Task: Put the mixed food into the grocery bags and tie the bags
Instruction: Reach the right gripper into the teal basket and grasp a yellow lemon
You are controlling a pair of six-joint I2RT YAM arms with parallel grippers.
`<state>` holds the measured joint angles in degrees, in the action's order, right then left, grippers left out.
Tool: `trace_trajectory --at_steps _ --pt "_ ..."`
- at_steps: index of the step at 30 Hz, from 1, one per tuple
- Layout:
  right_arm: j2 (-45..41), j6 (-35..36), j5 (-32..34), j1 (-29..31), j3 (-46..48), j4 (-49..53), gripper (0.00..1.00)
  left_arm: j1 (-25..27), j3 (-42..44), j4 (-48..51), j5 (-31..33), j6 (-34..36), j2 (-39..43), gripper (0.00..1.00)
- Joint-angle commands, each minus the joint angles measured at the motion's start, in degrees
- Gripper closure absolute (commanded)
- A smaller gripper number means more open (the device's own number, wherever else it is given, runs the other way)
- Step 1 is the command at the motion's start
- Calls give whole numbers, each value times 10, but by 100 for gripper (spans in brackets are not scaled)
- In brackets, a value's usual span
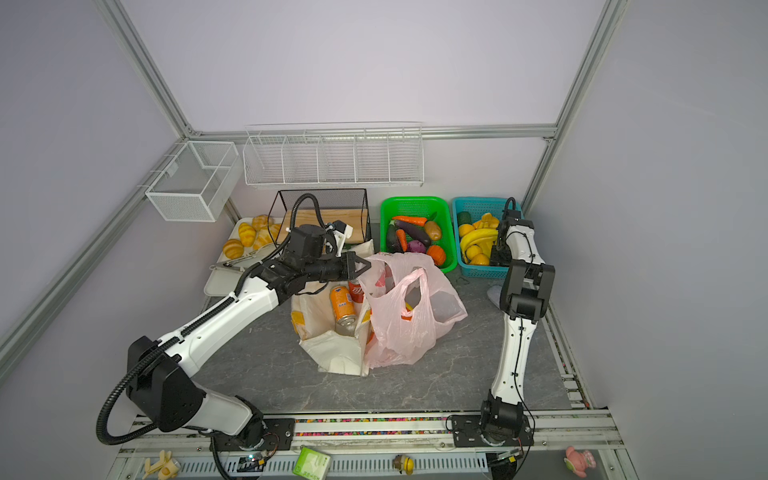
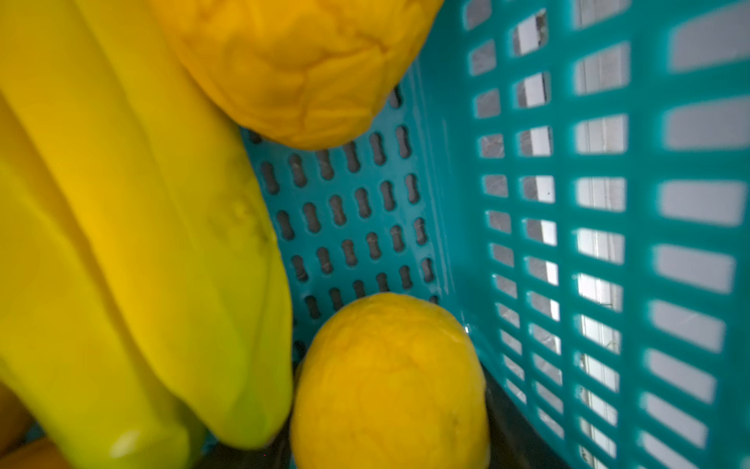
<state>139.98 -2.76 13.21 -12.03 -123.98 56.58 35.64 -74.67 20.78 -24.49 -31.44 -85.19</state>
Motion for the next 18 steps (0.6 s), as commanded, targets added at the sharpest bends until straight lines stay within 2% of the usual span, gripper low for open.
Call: trace_trajectory --at_steps 1,6,11,13,18 --pt "-62 -1 -17 -3 28 -13 54 0 2 -13 -5 -6 -7 100" --pt "-165 -12 2 2 93 -66 58 0 3 -13 -4 -6 -6 100" --pt "-302 -30 10 27 204 -131 60 0 2 -11 0 -5 -5 100" --pt "-363 -48 -18 40 255 -153 60 0 2 -10 0 -3 -5 100" --pt "-539 -101 -144 87 416 -230 60 0 3 -10 -1 -3 -6 100"
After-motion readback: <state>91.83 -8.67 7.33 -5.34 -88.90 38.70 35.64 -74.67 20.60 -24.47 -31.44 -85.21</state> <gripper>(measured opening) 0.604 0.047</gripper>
